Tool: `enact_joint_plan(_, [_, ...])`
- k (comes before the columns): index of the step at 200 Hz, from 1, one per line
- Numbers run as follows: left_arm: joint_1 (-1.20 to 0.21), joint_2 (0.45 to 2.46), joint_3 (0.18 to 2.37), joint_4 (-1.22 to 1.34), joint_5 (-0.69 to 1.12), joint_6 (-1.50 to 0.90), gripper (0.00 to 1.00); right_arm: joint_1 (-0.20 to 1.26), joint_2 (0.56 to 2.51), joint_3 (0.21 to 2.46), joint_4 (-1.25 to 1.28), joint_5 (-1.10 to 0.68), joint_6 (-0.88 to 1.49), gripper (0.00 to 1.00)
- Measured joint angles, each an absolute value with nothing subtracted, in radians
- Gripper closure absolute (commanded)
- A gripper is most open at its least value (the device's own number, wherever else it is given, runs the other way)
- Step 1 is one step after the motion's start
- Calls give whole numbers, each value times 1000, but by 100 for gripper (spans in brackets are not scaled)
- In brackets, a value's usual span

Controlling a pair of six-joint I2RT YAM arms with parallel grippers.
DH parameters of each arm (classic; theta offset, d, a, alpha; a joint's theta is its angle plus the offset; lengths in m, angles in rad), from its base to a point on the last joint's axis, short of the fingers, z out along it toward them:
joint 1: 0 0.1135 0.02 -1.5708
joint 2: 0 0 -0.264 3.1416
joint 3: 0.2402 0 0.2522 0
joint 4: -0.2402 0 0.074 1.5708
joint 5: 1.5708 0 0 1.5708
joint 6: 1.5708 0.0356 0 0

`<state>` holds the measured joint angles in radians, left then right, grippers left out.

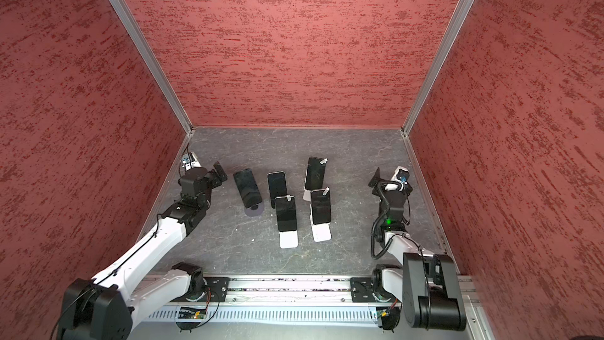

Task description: Remove the phone from the phone stand

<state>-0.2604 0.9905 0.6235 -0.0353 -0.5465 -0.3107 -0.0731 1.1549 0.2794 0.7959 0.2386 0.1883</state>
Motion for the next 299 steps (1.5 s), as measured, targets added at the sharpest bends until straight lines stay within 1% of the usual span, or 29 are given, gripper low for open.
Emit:
enact_joint_plan(26, [-348, 952, 689, -211, -562, -355, 1, -72, 1115, 403, 575, 249, 245, 1])
enact_joint_plan(66, [-480, 932, 767, -424, -507, -443, 0, -67, 1018, 469, 297, 225, 336, 1])
enact_joint_plan(110, [-632, 931, 768, -524, -434, -548, 1, -47, 1007, 605, -13, 121, 415, 1])
enact_joint_plan(151, [-764, 950, 793, -577, -415, -590, 1, -2, 883, 632, -233, 23, 440, 1])
enact_joint_plan(187, [-819, 942, 820, -599, -415, -599, 1, 56, 824, 653, -376, -47, 442, 1])
enact_joint_plan(220, [-825, 929, 820, -593, -407, -603, 1, 130, 789, 656, -477, -92, 443, 1])
enact_joint_plan(271, [-850, 929, 820, -566, -374, -622, 1, 270, 689, 656, -527, -120, 474, 1])
enact_joint_plan(299, [-871, 929, 825, -564, -357, -632, 0, 349, 674, 656, -529, -123, 480, 1])
